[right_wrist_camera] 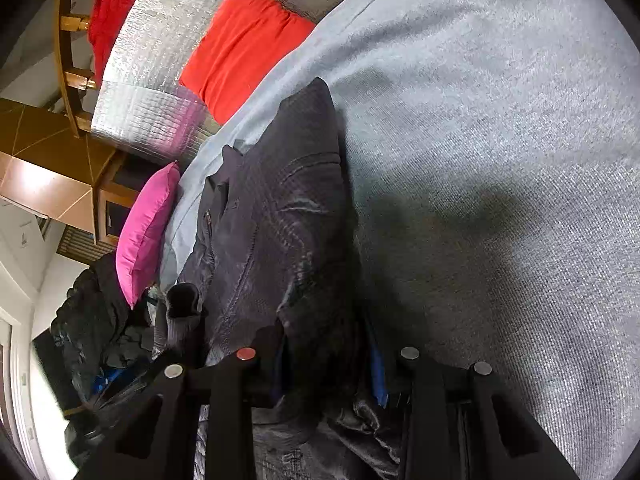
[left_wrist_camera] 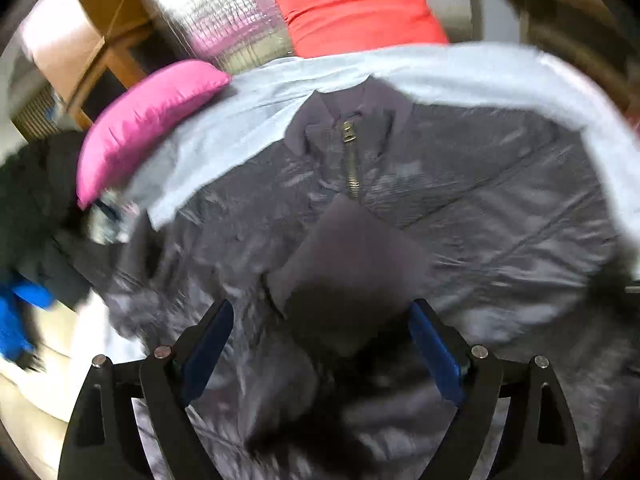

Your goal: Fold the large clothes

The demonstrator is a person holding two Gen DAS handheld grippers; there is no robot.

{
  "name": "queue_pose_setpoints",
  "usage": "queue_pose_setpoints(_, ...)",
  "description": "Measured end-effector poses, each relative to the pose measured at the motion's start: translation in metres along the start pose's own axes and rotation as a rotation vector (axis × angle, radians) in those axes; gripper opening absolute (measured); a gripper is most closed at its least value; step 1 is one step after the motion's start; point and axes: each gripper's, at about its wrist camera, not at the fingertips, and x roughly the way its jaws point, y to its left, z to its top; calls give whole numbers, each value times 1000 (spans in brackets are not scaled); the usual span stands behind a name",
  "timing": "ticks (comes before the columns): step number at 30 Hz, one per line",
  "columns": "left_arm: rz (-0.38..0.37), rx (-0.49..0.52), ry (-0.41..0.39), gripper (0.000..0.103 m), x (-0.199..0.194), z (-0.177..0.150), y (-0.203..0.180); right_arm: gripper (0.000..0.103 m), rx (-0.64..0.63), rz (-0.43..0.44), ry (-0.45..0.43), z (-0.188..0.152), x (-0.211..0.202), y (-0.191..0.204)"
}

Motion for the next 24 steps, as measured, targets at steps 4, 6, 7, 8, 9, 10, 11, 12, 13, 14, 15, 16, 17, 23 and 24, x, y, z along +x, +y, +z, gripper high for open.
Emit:
queue_pose_setpoints(4, -87, -42, 56, 50, 23, 2, 22, 35, -6, 0, 1, 1, 1, 1)
queue_pose_setpoints(6, -157, -81, 49, 31, 24, 2, 44, 35, -9, 0, 2, 1, 1, 1)
queue_pose_setpoints(7, -188, -95, 35, 26, 20, 1, 52, 35, -9, -1, 2, 1, 1, 2)
queue_pose_setpoints(8, -224, -118, 19, 26, 16, -1, 69, 35, -9, -1, 1, 1, 1, 2)
queue_pose_setpoints(9, -254, -143, 2, 26, 11, -5, 87, 35, -9, -3, 1, 1, 1, 2)
queue_pose_setpoints(10, -276, -157, -7, 26, 6, -9, 95, 35, -9, -4, 0, 1, 1, 2)
queue_pose_setpoints(11, -307, -177, -16, 28, 2, -16, 114, 35, -10, -5, -1, 1, 1, 3)
queue_pose_setpoints(12, -325, -204, -21, 32, 0, -27, 133, 35, -11, -6, -2, 0, 1, 3)
queue_pose_setpoints(13, -325, -231, -19, 39, 1, -38, 151, 35, -12, -8, -2, 0, 0, 3)
queue_pose_setpoints(14, -320, -254, -16, 59, -1, -49, 163, 35, -12, -10, -3, 0, 0, 3)
queue_pose_setpoints(15, -311, -293, -9, 79, 2, -65, 181, 35, -11, -11, -5, -1, 0, 4)
queue_pose_setpoints(16, -307, -331, -3, 83, 3, -77, 193, 36, -11, -14, -6, -1, 0, 4)
queue_pose_setpoints(17, -314, -372, 4, 84, 8, -92, 206, 36, -11, -16, -8, -1, 0, 4)
queue_pose_setpoints(23, -527, -579, 115, 84, 47, -140, 234, 73, 17, 8, -4, 0, 2, 6)
queue_pose_setpoints(24, -575, -614, 114, 84, 53, -140, 233, 74, 20, 24, -7, 0, 2, 6)
